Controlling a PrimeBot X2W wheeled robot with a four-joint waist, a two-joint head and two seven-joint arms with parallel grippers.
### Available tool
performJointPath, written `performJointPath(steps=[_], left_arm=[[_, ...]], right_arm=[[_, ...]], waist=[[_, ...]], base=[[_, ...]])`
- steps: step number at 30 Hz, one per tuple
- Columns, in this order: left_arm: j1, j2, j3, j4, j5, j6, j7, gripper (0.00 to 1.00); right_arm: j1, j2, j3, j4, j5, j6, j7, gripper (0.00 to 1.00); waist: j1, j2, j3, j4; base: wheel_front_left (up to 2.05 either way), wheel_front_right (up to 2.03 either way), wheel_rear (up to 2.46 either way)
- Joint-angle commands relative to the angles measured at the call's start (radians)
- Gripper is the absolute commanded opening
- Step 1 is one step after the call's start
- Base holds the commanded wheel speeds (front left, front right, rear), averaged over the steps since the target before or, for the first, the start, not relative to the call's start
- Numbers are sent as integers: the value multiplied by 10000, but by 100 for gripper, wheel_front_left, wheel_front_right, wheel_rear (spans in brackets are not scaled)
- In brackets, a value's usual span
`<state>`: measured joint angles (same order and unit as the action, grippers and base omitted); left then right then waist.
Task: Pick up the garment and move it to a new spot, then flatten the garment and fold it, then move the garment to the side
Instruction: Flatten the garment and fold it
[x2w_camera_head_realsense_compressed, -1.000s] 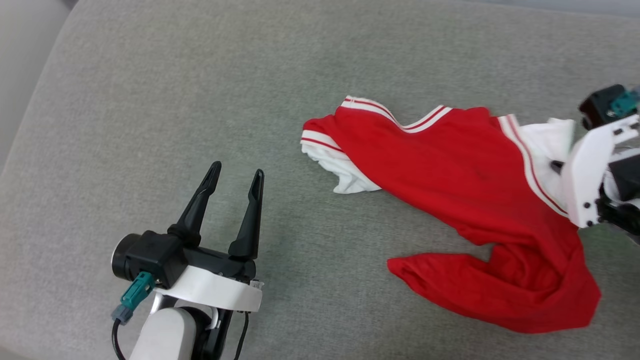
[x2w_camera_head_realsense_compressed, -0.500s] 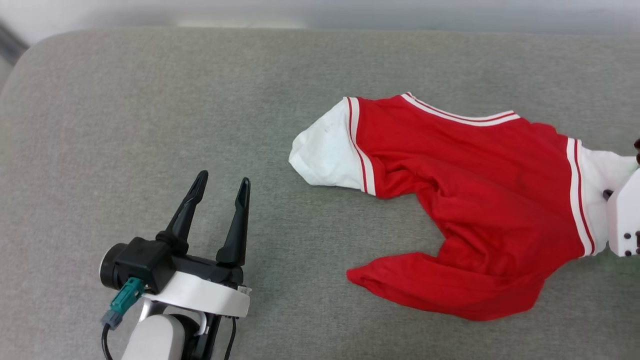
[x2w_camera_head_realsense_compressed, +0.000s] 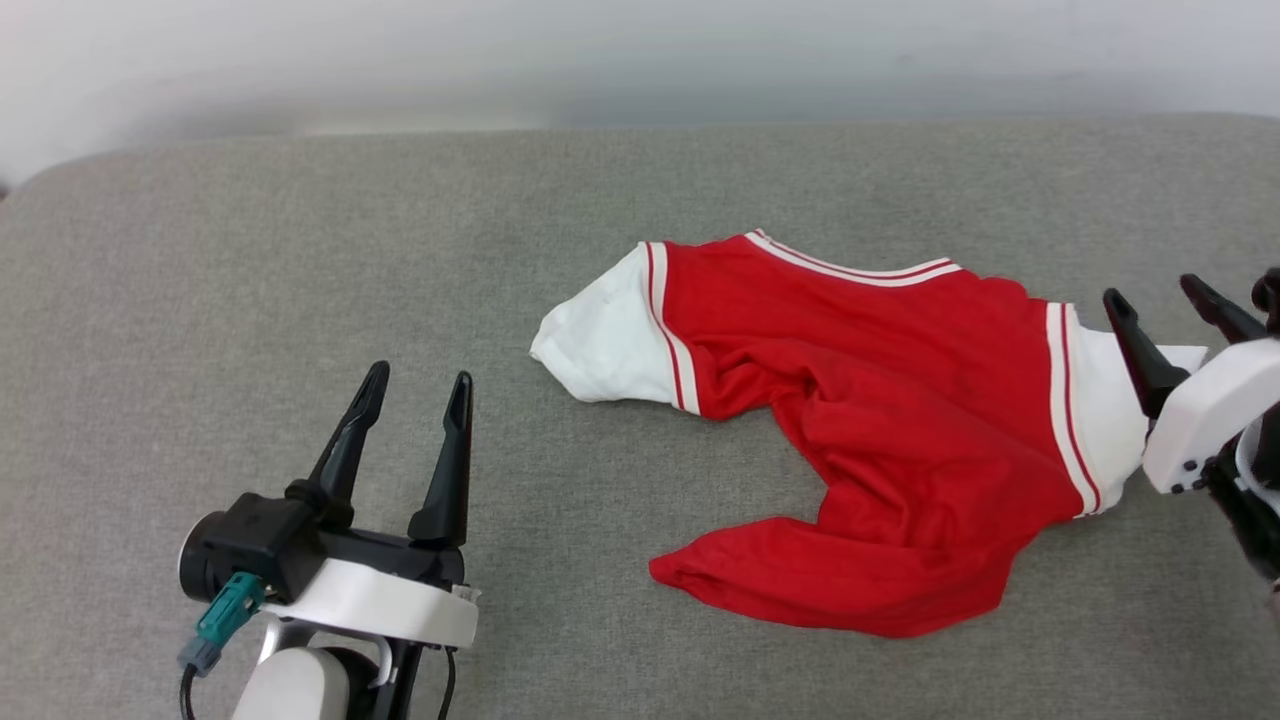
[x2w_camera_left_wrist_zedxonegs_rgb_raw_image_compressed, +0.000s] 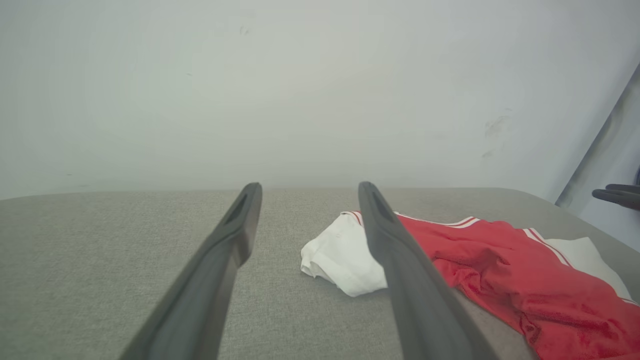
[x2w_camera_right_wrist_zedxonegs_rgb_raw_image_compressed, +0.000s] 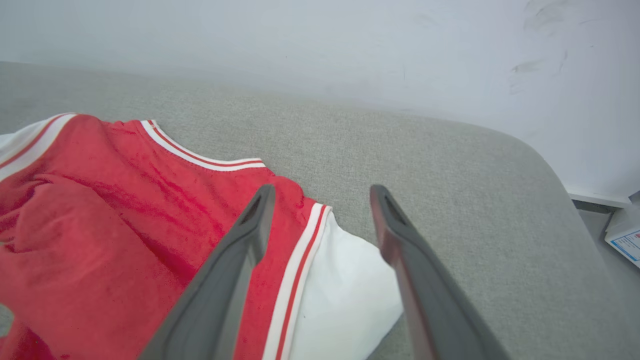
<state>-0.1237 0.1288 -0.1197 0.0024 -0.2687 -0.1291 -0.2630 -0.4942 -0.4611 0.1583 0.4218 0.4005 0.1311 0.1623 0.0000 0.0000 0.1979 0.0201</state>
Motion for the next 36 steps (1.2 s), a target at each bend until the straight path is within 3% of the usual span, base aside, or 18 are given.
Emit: performJointPath(steps=[1, 9, 12, 14, 21, 25, 26, 30, 36], left_arm=[[161, 12, 98, -65, -68, -16, -27, 100], [348, 75, 604, -514, -154, -16, -27, 100], [48, 539, 147, -309, -366, -16, -27, 100], [-355, 1182, -448, -63, -509, -15, 220, 100], [-3074, 3554, -2479, 679, -2554, -1, 3599, 100], [-4711, 4521, -3238, 1300, -3665, -4, 6029, 100], [-4711, 4521, -3238, 1300, -3665, -4, 6029, 100], [-5922, 4671, -3480, 2284, -4531, -2, 8248, 100], [-6689, 4787, -4070, 3173, -4638, 54, 10349, 100]], right_arm=[[408, 216, -202, -334, 90, -7, -522, 100], [2323, 1833, -1547, -2768, -254, -5, -2790, 100], [2817, 2385, -1899, -3500, -403, -5, -3145, 100], [3035, 2624, -1958, -3866, -594, -5, -3207, 100], [3188, 3208, -2097, -4647, -938, -5, -3287, 100], [3118, 3351, -2043, -4726, -1126, -5, -3407, 100], [3118, 3351, -2043, -4726, -1126, -5, -3407, 100], [3023, 3494, -1963, -4636, -1177, -5, -3549, 100], [2841, 3591, -1721, -4426, -1243, -5, -3747, 100]], waist=[[0, 0, -223, -164], [0, 0, -339, -717], [0, 0, -216, -1009], [0, 0, -58, -1209], [0, 0, 724, -1815], [0, 0, 1213, -2110], [0, 0, 1213, -2110], [0, 0, 1579, -2344], [0, 0, 1997, -2663]], base=[[0, 0, 0], [0, 0, 0], [0, 0, 0], [0, 0, 0], [0, 0, 0], [0, 0, 0], [0, 0, 0], [0, 0, 0], [0, 0, 0]])
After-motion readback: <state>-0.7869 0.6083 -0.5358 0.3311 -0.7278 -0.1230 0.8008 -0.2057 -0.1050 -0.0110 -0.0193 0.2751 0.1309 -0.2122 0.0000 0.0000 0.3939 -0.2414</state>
